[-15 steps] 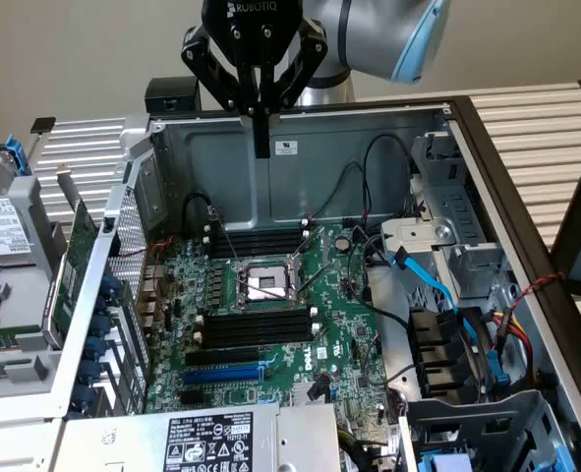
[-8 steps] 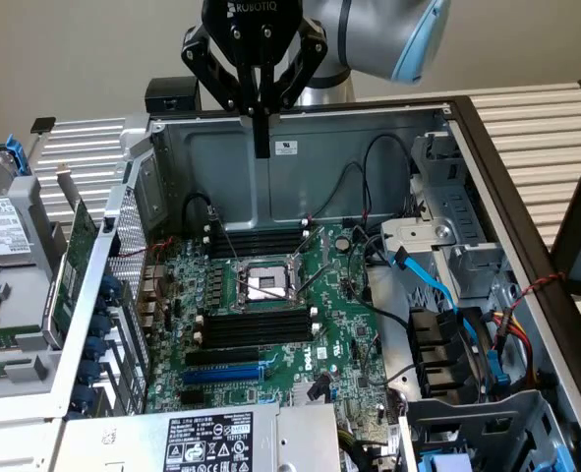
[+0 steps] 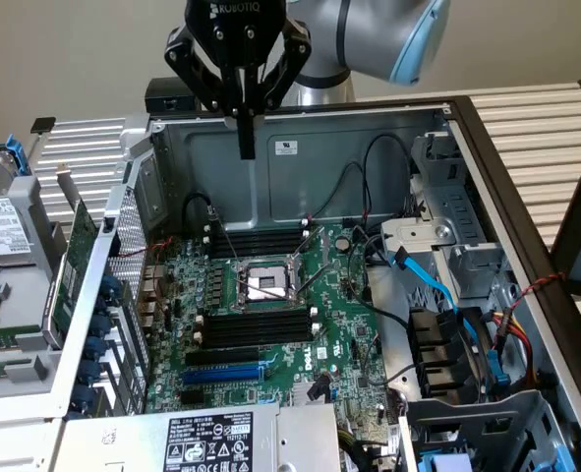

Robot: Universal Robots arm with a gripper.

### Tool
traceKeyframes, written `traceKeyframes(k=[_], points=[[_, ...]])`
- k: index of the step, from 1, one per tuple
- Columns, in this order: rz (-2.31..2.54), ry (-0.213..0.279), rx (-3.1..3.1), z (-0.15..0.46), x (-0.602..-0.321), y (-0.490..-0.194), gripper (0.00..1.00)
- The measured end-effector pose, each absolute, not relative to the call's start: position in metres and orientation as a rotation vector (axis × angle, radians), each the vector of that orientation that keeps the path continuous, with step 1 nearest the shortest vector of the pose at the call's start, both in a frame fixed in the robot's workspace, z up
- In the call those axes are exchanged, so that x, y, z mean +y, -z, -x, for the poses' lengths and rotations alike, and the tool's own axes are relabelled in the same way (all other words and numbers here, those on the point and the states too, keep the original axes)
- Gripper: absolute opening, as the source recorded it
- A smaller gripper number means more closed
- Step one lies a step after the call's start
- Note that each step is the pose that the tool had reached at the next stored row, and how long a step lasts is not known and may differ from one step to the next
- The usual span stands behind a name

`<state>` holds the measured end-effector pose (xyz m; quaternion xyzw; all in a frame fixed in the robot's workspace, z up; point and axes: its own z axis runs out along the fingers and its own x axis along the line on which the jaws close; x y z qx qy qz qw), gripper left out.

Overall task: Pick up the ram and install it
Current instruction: 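Reach for the ram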

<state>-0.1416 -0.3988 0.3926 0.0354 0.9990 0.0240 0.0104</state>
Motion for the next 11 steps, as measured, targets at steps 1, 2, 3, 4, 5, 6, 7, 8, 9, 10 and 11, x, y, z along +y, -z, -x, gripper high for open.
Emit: traceKeyframes(k=[1,2,3,4,5,6,7,8,9,10,11], points=[[-0.110,-0.075,3.118,0.147,-0.399,-0.393,0.11],[-0.111,-0.075,3.118,0.151,-0.399,-0.393,0.11],[-0.111,-0.075,3.118,0.155,-0.399,-0.393,0.11],[-0.110,-0.075,3.118,0.160,-0.399,-0.393,0.11],[-0.110,-0.075,3.118,0.165,-0.399,-0.393,0.11],[-0.110,-0.075,3.118,0.169,-0.399,-0.393,0.11],[-0.111,-0.075,3.118,0.173,-0.399,-0.393,0.11],[-0.110,-0.075,3.118,0.178,-0.399,-0.393,0.11],[-0.110,-0.075,3.118,0.183,-0.399,-0.393,0.11],[-0.111,-0.075,3.118,0.187,-0.399,-0.393,0.11],[-0.110,-0.075,3.118,0.192,-0.399,-0.393,0.11]])
